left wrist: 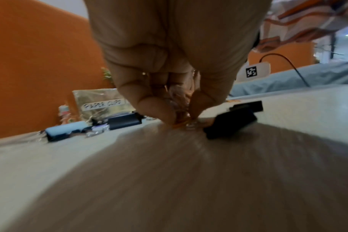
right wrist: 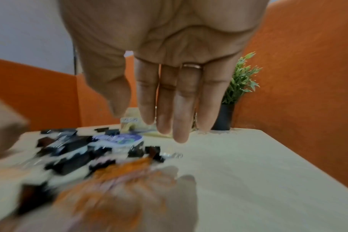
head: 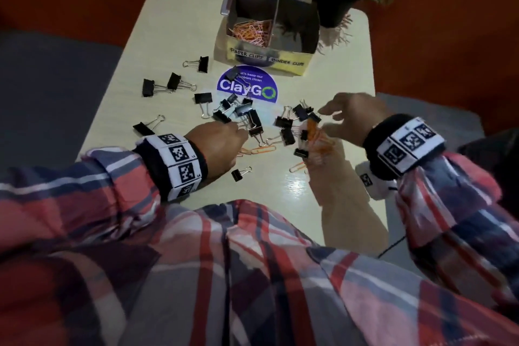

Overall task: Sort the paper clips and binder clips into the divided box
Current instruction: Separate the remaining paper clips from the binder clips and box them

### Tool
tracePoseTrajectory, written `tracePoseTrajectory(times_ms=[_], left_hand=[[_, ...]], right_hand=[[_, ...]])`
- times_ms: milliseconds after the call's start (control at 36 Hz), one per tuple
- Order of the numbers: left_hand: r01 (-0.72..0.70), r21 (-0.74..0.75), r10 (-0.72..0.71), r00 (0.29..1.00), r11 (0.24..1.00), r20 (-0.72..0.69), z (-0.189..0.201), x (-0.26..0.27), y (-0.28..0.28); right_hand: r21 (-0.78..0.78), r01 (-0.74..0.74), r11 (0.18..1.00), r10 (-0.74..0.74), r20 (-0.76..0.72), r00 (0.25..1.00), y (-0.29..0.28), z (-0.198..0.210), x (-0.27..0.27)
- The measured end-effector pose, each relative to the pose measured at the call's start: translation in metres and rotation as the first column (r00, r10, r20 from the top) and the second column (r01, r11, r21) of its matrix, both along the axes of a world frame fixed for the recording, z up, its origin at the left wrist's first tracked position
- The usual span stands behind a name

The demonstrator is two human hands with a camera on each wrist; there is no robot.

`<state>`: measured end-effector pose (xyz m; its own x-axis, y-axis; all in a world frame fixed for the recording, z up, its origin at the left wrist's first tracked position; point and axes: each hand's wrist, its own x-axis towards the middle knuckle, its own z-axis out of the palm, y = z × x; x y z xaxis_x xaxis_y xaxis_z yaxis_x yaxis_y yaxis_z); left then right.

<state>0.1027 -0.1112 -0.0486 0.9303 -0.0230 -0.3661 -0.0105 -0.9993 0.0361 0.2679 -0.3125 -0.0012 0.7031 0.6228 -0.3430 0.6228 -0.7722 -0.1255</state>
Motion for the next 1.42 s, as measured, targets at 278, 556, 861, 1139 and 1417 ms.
tracePoseTrajectory(times_ms=[278,556,861,1139,1417], left_hand=[[0.110,0.095,-0.114,0.993,0.989,0.034,-0.013,-0.004,0.000],[-0.056,-0.157,0.061,0.998,0.986,0.026,-0.007,0.014,0.016],[-0.167,-0.345,0.247,0.947,0.924,0.204,0.050,0.067,0.056],[-0.268,-0.282,0.354,0.877,0.921,0.324,0.072,0.144,0.089],[-0.230,-0.243,0.298,0.908,0.942,0.295,0.052,0.173,0.094]], right_hand=[[-0.217,-0.132,0.967,0.149,0.065,0.987,-0.009,-0.021,-0.045],[-0.234,-0.130,0.963,0.170,0.160,0.972,-0.003,-0.023,-0.060],[-0.220,-0.094,0.971,0.130,0.158,0.979,-0.001,-0.023,-0.068],[-0.181,-0.072,0.981,0.094,0.120,0.988,0.006,-0.023,-0.071],[-0.011,0.100,0.995,-0.098,0.147,0.984,-0.001,-0.027,-0.069]])
